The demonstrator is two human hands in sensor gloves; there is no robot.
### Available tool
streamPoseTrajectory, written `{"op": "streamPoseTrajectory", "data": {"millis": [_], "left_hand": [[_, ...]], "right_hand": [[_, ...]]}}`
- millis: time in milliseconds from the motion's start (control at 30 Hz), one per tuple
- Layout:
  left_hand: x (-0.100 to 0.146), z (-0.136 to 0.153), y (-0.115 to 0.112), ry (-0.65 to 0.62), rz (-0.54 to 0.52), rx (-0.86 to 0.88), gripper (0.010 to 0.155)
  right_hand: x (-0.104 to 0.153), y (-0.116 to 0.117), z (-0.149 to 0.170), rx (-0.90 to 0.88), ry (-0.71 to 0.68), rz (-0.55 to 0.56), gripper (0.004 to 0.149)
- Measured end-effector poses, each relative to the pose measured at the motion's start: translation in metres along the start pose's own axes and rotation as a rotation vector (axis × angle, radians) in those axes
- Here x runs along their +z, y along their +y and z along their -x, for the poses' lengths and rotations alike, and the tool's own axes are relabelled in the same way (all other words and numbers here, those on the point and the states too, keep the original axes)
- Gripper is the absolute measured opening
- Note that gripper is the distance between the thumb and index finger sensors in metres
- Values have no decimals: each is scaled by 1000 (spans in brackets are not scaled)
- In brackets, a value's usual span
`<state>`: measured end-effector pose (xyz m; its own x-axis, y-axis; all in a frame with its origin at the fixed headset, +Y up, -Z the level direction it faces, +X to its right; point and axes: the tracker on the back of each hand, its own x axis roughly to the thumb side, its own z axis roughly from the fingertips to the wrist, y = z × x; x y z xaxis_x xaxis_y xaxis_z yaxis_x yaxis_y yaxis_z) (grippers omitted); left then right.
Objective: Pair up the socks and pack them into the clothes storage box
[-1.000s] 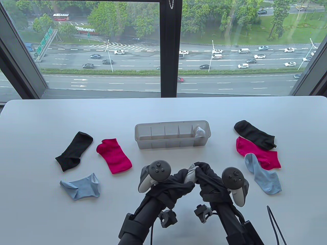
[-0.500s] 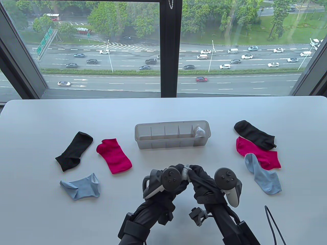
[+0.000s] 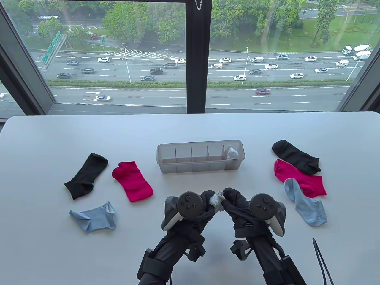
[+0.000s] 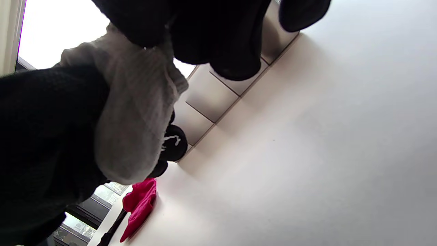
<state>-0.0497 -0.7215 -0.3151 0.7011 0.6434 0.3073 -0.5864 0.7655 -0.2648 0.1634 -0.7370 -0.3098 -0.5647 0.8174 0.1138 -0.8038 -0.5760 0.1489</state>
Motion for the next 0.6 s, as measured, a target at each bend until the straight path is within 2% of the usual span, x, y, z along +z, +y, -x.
{"op": "streamPoseTrajectory", "data": {"millis": [33,67,133,167,200,267,300,333,433,500,567,600], "left_hand": [[0,2,2,8,-9,28,58],[0,4,4,29,-4,54,56],[1,5,7,37,-16,65,55],[1,5,7,36,-24,72,55],[0,5,5,22,-11,82,56],[-1,4,2,-19,26,124,57],[0,3,3,-9,0,125,57],[-1,4,4,-30,26,144,57],[-3,6,7,-83,134,247,56],[-5,8,5,-57,184,275,57],[-3,10,5,-43,255,263,63],[-3,10,7,-42,245,260,68]], "right_hand": [[1,-2,1,-29,-9,6,55],[-1,-3,1,-46,-29,-50,64],[-4,2,-1,2,-29,-270,89],[-5,5,-1,21,-11,-342,94],[-5,10,-1,32,0,-368,93],[-6,14,-1,19,38,-210,66],[-5,14,1,-31,36,-174,54],[-5,12,3,-88,44,-175,48],[-4,1,10,-93,27,-136,43],[-3,-1,8,-57,20,-143,43],[-3,-1,5,5,2,-137,43],[-3,0,3,8,-4,-150,43]]}}
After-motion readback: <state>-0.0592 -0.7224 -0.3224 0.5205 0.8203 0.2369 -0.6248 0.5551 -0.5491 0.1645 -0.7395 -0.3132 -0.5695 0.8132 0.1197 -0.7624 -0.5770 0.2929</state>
